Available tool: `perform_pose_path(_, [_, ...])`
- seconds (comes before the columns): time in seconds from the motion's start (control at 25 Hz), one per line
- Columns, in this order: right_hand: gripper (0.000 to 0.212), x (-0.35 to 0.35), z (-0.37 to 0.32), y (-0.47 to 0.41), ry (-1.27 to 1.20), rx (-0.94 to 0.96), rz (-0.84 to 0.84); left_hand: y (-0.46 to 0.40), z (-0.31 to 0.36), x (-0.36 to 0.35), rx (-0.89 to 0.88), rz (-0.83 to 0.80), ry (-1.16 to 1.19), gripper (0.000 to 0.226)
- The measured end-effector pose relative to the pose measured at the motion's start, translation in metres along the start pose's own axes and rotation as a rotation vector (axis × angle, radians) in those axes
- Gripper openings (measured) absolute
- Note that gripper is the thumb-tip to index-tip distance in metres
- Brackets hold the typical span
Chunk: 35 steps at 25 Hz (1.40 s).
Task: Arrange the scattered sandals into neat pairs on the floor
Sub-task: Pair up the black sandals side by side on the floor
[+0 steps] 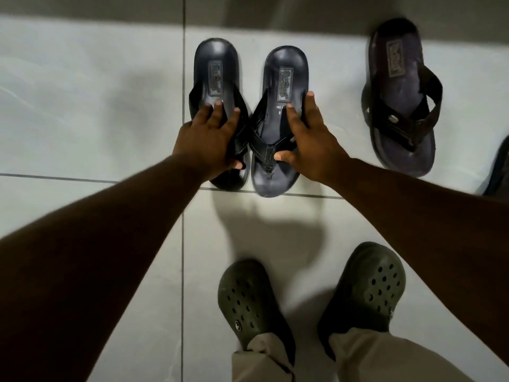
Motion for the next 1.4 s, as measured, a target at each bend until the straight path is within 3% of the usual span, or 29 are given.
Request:
perform_pose_path(0.36, [0.104,-0.027,-0.089,-0.026,-0.077,0.096,0.06,0.025,-0.098,0.012,-0.044,0.02,0.006,0.116])
perform_pose_path(0.72, [0.113,-0.046,-0.214,-0.084,-0.097,0.156,0.098,0.062,-0.228,0.026,0.094,-0.011,-0.009,0.123])
perform_pose_path(0.88, [0.114,-0.046,-0.242,-0.101,-0.127,0.19,0.096,0.063,-0.249,0.035,0.122,-0.04,-0.051,0.124])
perform_pose_path(1.08, [0.106,-0.032,-0.186,-0.075,-0.174,0.156,0.13,0.059,-0.227,0.038,0.159,0.008,-0.003,0.134])
perform_pose_path(1.4, [0.095,0.008,0.032,0.037,0.073,-0.124,0.127,0.051,-0.123,0.019,0.399,0.152,0.328,0.113])
Point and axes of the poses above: each hand's wrist, its own y-axis away from the middle knuckle, its own x-axis out of the back of the hand, z = x × y, the point moved 2 cm from there along -y, towards the middle knuckle, and after that the axes turned 10 degrees about y, right-handed, at the moved point
